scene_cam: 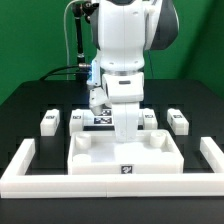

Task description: Assemble desk

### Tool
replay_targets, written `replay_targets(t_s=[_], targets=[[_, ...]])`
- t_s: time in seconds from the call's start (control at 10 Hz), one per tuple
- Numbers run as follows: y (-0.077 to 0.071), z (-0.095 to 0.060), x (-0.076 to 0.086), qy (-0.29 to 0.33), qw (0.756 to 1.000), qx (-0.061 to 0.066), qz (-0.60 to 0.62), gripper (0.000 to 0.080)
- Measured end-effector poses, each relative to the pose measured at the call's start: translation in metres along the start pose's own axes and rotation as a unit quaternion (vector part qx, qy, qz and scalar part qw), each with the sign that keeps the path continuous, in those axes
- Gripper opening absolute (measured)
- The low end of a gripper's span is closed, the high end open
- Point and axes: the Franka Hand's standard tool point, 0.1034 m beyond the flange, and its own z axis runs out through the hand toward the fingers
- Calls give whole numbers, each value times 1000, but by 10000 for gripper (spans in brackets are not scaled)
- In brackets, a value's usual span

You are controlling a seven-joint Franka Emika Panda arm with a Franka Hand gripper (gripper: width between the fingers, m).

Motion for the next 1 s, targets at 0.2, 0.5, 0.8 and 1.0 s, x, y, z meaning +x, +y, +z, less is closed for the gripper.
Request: replay_targets(t_s=[0.2,0.5,0.8,1.0], targets=[[0,0,0,0,1000,0,0,63],[7,1,10,2,1000,-3,11,64],[37,-1,48,13,999,-16,30,64],[38,-1,64,8,1000,2,29,64]])
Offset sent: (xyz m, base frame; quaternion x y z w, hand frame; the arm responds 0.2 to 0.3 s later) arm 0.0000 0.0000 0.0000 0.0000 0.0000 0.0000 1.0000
